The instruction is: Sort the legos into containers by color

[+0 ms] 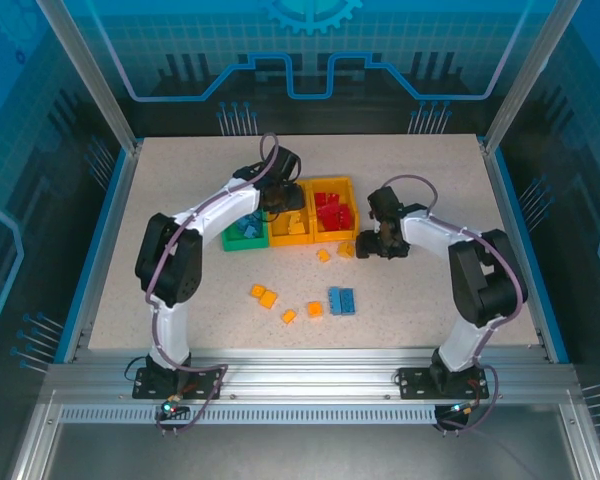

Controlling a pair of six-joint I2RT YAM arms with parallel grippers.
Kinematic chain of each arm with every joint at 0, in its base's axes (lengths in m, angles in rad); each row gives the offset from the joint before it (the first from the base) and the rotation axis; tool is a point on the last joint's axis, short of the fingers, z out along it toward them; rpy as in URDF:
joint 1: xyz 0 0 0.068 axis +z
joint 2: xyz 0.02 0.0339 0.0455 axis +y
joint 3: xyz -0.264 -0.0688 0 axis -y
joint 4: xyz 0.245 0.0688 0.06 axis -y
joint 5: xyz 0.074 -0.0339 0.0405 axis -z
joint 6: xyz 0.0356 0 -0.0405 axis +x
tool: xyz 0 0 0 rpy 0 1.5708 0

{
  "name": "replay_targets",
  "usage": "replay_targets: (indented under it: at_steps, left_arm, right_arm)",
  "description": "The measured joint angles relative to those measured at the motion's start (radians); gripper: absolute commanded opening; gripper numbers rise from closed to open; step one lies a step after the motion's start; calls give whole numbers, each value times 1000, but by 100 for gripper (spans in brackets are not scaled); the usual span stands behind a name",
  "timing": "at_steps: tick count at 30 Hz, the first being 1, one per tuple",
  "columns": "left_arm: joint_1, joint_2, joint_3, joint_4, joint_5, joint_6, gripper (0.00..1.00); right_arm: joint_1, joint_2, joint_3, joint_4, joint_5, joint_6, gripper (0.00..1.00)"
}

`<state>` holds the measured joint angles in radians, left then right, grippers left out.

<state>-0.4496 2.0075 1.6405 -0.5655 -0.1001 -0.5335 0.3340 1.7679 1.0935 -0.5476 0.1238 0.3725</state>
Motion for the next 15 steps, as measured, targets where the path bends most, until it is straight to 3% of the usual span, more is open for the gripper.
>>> replay_targets:
  at_steps: [6,12,15]
  left_arm:
    - [13,13,8,-8,0,12,63]
    - [13,0,-15,3,3,11,78]
    - [12,-49,-75,16,3,13,91]
  right_arm:
    - [1,58,32,-1,-1,-29,63]
    - [10,93,74,-16,3,-60,41]
    - [18,96,77,-17,0,-68,32]
